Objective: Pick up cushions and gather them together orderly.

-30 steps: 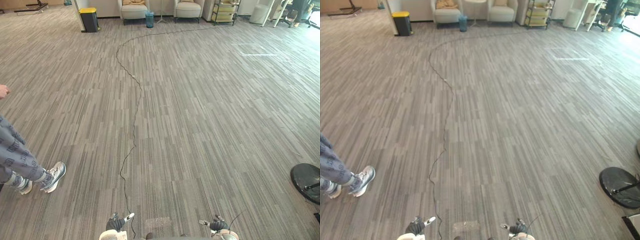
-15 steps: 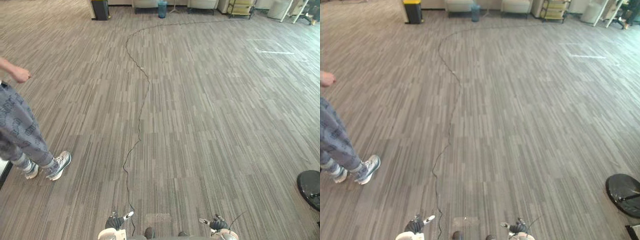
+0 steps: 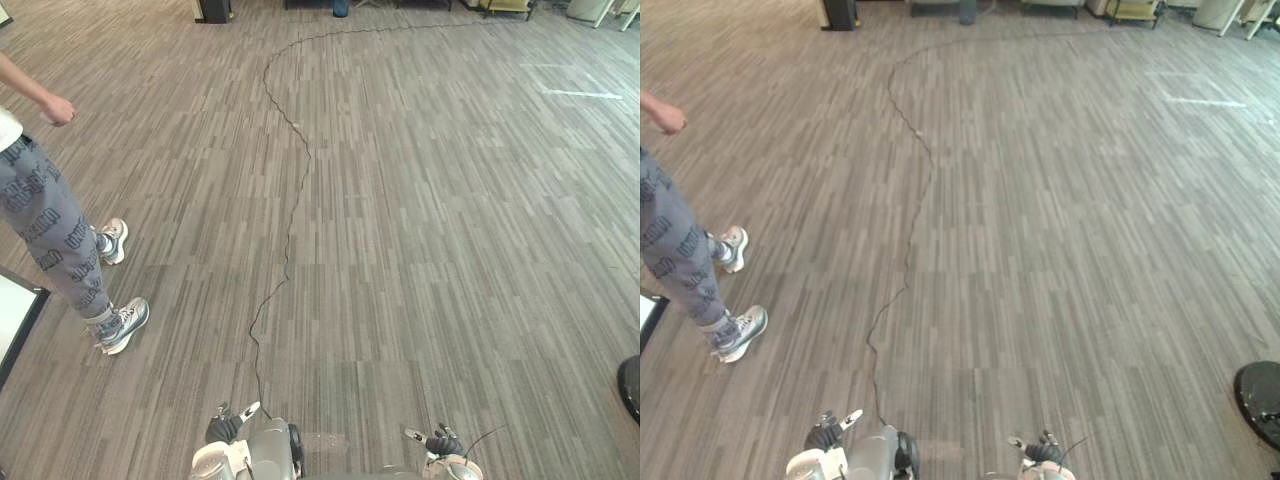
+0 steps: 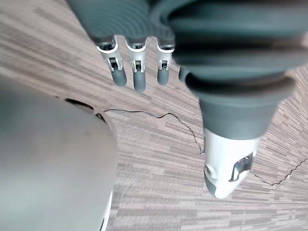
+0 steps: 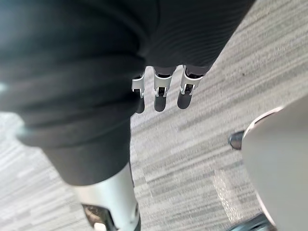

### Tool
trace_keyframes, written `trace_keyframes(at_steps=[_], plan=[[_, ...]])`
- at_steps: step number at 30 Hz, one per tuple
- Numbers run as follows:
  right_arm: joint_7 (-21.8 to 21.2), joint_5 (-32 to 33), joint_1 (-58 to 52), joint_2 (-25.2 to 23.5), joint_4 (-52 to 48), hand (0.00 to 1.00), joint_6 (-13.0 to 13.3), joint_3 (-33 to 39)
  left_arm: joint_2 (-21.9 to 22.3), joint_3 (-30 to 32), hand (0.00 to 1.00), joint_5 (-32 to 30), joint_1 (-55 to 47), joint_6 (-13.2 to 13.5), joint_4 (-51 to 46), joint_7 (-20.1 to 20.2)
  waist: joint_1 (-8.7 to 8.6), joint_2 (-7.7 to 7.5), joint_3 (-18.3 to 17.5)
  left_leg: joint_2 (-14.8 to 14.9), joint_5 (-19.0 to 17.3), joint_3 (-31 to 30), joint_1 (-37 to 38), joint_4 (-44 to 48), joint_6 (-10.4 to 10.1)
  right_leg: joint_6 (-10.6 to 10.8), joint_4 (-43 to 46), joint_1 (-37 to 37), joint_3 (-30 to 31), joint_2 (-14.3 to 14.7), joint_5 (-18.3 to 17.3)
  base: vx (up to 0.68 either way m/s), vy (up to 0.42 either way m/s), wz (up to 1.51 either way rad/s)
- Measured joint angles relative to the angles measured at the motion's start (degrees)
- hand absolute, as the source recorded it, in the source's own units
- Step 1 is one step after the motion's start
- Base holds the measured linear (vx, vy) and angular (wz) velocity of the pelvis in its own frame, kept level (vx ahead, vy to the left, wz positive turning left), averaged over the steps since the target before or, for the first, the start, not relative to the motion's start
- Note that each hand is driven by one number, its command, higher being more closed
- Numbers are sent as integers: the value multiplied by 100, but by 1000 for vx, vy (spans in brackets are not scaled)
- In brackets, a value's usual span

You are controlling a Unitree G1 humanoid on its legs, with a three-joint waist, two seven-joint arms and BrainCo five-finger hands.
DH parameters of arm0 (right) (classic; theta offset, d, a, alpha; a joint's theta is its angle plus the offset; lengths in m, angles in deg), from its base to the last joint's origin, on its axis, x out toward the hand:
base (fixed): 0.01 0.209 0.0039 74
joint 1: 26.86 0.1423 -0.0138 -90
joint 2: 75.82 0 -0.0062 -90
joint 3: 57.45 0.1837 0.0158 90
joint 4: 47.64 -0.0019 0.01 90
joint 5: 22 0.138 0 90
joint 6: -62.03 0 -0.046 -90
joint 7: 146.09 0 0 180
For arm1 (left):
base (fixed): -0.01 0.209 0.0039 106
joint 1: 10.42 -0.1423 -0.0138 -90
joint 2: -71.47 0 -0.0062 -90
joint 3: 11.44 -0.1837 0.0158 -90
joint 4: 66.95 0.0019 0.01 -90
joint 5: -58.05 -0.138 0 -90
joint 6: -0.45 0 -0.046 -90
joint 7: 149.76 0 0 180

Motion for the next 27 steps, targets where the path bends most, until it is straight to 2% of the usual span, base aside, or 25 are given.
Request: trace_keyframes(at_steps=[1, 2, 3, 4, 5, 6, 7, 8, 9, 10, 11, 12, 14, 15, 17, 18, 19, 20, 21, 22, 23, 24, 25, 26, 27], plan=[[3, -11, 106, -4, 57, 0, -1, -40, -12, 21, 0, 28, 25, 5, -7, -6, 56, 13, 4, 92, -102, 33, -100, 299, 112, 38, -135, 27, 49, 30, 300, 379, 202, -37], [6, -15, 150, -40, 57, 0, -1, -79, -43, 31, 0, 70, 49, 6, -8, 1, 129, -10, 26, 171, -207, 78, -117, 573, 112, 83, -192, 116, 164, -3, 479, 367, 268, -36], [3, -37, 238, -115, 78, 0, -1, -98, -97, 130, 0, 113, 74, 35, -62, 15, 173, -98, 80, 216, -276, 164, -317, 1214, 111, 169, -67, 215, 304, -94, 622, 329, 279, -26], [4, -38, 218, -111, 75, 0, 3, -123, -100, 131, 0, 98, 65, 41, -43, -4, 175, -128, -7, 155, -345, 30, -328, 1030, 125, 217, 83, 148, 394, -128, 592, 283, 246, -29], [-1, -51, 170, -53, 48, 0, 23, -137, -38, 61, 0, 97, 32, 11, 18, -8, 152, 29, -170, 138, -529, -136, -198, 562, 212, 262, 443, -26, 432, -29, 554, 249, 223, -23], [0, -52, 173, -40, 48, 0, 26, -138, -32, 14, 0, 101, 59, -10, 121, -4, 133, -36, -204, -7, -670, -64, -55, 446, 193, 395, 1275, -396, 481, -200, 469, 283, 215, -19], [-9, -52, 161, -49, 48, 0, 22, -146, -77, -52, 0, 101, 58, -12, 135, -10, 118, -73, -202, -97, -707, -24, 59, 322, 228, 443, 1907, -662, 548, -289, 495, 323, 207, 3], [-12, -52, 123, -65, 47, 0, 11, -149, -117, -178, 0, 101, 86, -22, 167, -12, 77, -153, -130, -267, -773, -24, 317, 151, 300, 716, 3040, -1160, 655, -437, 760, 433, 184, 10], [-22, -49, 131, -40, 17, 0, 18, -146, -197, -298, 0, 98, 91, -52, 169, -19, 35, -204, -27, -397, -868, -53, 683, -7, 346, 753, 4293, -1644, 705, -543, 988, 363, 139, 18], [-22, -50, 143, -10, 14, 0, 18, -147, -235, -395, 0, 95, 89, -83, 170, -24, 4, -199, 19, -429, -909, -91, 911, -87, 406, 643, 4864, -1836, 606, -550, 898, 479, 131, 25], [-25, -50, 137, 40, 10, 0, 22, -163, -263, -539, 0, 97, 51, -116, 170, -34, -31, -121, 69, -449, -948, -182, 1357, -307, 421, 345, 5485, -2092, 277, -552, 597, 461, 88, 34], [-26, -50, 130, 79, -9, 0, 35, -201, -257, -615, 0, 97, 47, -115, 174, -38, -60, -96, 83, -413, -947, -227, 1867, -647, 430, 219, 5611, -2300, -174, -490, 272, 567, 91, 38], [-46, -52, 136, 131, -45, 0, 75, -236, -242, -675, 0, 98, 72, -115, 192, -31, -96, -37, 118, -291, -947, -337, 2374, -1004, 429, 10, 5189, -2629, -729, -260, -106, 474, 3, 37], [-67, -46, 160, 167, -162, 0, 92, -251, -214, -674, 0, 97, 128, -115, 225, -15, -168, 50, 171, -127, -946, -387, 2620, -1195, 427, -83, 4348, -2965, -1156, -16, -191, 530, -44, 45], [-65, -36, 230, 179, -208, 0, 108, -243, -194, -679, 0, 97, 154, -115, 233, -5, -254, 94, 218, -18, -945, -409, 2867, -1383, 420, -129, 3164, -3316, -1476, 200, 51, 597, -82, 35], [-67, -37, 286, 181, -203, 0, 120, -245, -194, -696, 0, 97, 178, -115, 234, -5, -273, 74, 249, -4, -957, -412, 3104, -1513, 381, -199, 2187, -3422, -1544, 376, 532, 733, -144, 28], [-75, -39, 268, 163, -197, 0, 122, -249, -194, -721, 0, 89, 136, -115, 240, -3, -283, 18, 269, -47, -1058, -461, 3362, -1554, 170, -276, 1127, -3392, -1514, 520, 1154, 649, -152, 29], [-83, -51, 235, 154, -195, 0, 121, -261, -197, -733, 0, 76, 117, -114, 239, -1, -281, -36, 247, -89, -1129, -518, 3485, -1550, 42, -387, 737, -3384, -1474, 547, 1469, 546, -151, 41], [-119, -39, 219, 172, -199, 0, 126, -224, -214, -709, 0, 36, 90, -114, 302, -1, -324, -67, 226, -90, -1256, -712, 3748, -1546, -166, -849, 830, -3402, -1234, 564, 2309, 649, -185, 20], [-120, -104, 376, 250, -199, 0, 124, -181, -104, -651, 0, -31, 202, -109, 391, 6, -300, 265, 245, 187, -1186, -808, 3782, -1378, -314, -951, 1408, -3517, -1291, 753, 1817, 634, -196, 16], [-134, -170, 389, 266, -205, 0, 136, -177, -38, -652, 0, -65, 226, -108, 393, 13, -315, 359, 249, 275, -1121, -870, 3722, -1213, -423, -935, 1543, -3516, -1348, 791, 1630, 743, -251, -6], [-168, -232, 403, 263, -218, 0, 144, -72, 49, -585, 0, -88, 241, -104, 399, 16, -308, 475, 229, 414, -931, -976, 3551, -693, -613, -1014, 1732, -3474, -1438, 894, 1345, 621, -239, -5], [-173, -246, 387, 260, -227, 0, 131, -32, 110, -392, 0, -125, 235, -122, 410, 18, -315, 545, 265, 556, -570, -1098, 3219, 344, -739, -1001, 1720, -3216, -1439, 1030, 1089, 623, -219, -8], [-169, -242, 366, 255, -233, 0, 124, -31, 172, -311, 0, -127, 233, -126, 408, 22, -321, 564, 286, 644, -262, -1177, 2916, 1062, -801, -1004, 1625, -3014, -1426, 1097, 995, 596, -145, -7], [-143, -238, 305, 262, -244, 0, 74, -29, 274, -171, 0, -127, 218, -115, 320, 51, -297, 608, 316, 834, -70, -1256, 2328, 2498, -1010, -1013, 1350, -2561, -1377, 1268, 881, 564, -89, -8]])
